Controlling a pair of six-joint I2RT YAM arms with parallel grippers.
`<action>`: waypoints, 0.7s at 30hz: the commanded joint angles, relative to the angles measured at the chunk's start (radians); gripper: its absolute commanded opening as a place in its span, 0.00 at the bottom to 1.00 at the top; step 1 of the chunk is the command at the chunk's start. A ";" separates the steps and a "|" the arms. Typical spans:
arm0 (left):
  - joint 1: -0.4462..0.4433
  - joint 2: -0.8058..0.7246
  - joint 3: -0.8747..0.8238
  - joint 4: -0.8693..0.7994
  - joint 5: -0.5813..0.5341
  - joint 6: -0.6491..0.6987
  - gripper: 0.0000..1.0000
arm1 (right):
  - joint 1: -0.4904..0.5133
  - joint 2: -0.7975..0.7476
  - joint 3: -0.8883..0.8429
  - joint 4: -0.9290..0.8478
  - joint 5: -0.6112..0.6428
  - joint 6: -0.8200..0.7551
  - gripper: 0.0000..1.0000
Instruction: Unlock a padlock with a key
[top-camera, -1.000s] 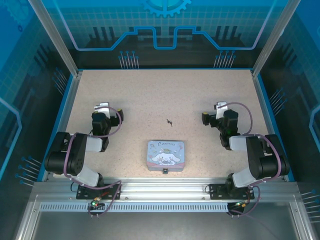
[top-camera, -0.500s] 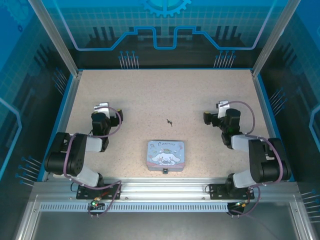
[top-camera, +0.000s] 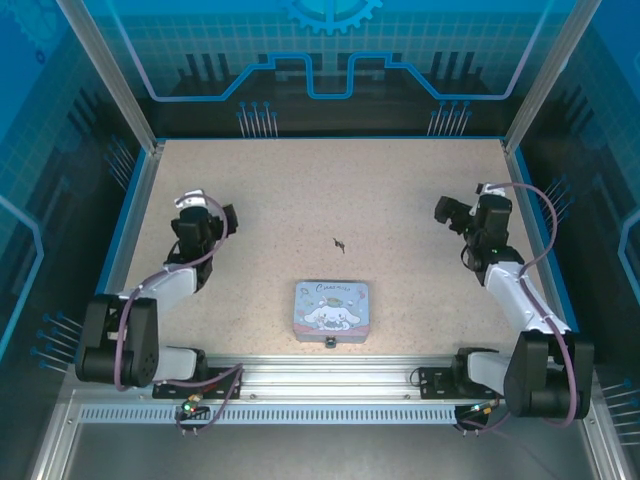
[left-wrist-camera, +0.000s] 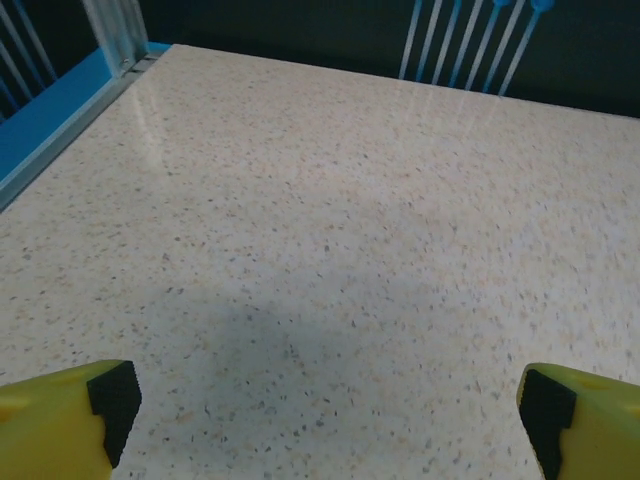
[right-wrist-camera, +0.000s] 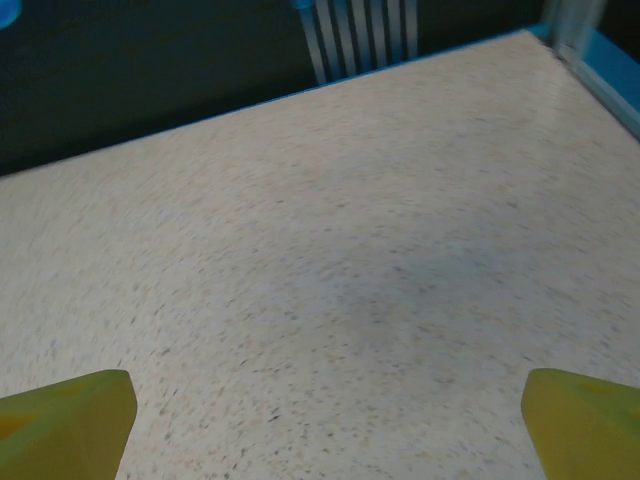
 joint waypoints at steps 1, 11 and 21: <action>-0.065 -0.029 0.103 -0.327 -0.108 -0.081 0.99 | 0.013 -0.008 0.040 -0.199 -0.104 0.071 1.00; -0.165 -0.047 0.320 -0.768 0.057 -0.279 0.99 | 0.162 -0.014 0.090 -0.434 -0.235 0.051 0.90; -0.212 -0.212 0.248 -0.859 0.344 -0.354 0.99 | 0.295 -0.112 -0.004 -0.524 -0.274 0.154 0.88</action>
